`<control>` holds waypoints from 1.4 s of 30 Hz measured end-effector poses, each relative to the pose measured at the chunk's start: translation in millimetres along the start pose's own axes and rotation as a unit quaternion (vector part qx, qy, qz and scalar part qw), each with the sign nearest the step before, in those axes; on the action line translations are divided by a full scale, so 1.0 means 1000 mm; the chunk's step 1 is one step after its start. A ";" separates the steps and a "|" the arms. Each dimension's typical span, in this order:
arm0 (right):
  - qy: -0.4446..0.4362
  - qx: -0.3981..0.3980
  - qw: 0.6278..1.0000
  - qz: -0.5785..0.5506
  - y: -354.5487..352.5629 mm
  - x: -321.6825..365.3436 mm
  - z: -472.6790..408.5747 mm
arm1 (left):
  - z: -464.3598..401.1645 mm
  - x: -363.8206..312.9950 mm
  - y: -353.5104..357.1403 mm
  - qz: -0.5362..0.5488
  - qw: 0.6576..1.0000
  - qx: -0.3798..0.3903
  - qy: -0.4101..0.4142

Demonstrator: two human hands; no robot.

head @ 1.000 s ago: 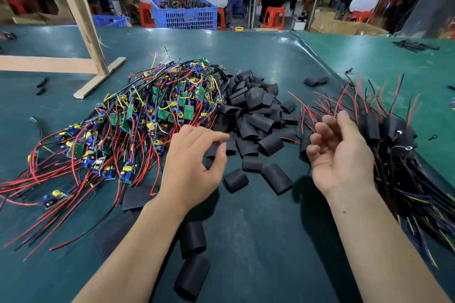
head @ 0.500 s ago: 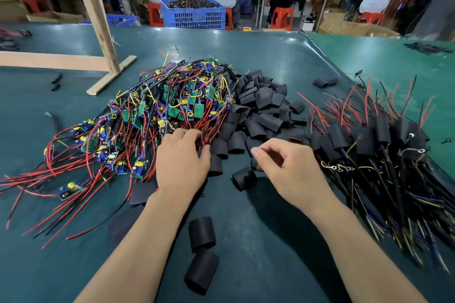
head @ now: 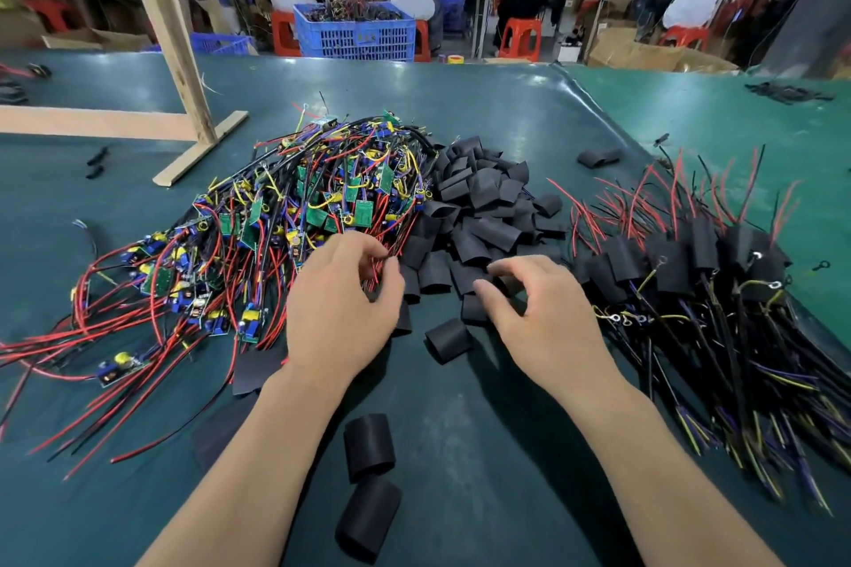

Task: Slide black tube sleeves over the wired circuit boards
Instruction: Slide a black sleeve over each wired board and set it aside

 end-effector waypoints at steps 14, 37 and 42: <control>-0.034 0.119 0.992 0.031 0.024 0.002 0.003 | 0.004 0.012 0.014 -0.068 0.994 0.088 -0.011; -0.237 0.207 0.947 -0.063 0.046 0.047 0.030 | -0.009 0.016 0.001 0.098 0.992 -0.069 -0.029; -0.155 0.130 0.979 -0.014 0.038 0.028 0.016 | -0.005 0.004 -0.011 0.185 0.976 -0.113 0.034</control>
Point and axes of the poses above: each hand's wrist, its own z-axis away from the middle knuckle, its own y-axis out of the palm, x = y × z, the point moved 3 cm from there along -z, towards the middle knuckle, and after that the axes turned 3 degrees about -x, right-handed, at the moved point
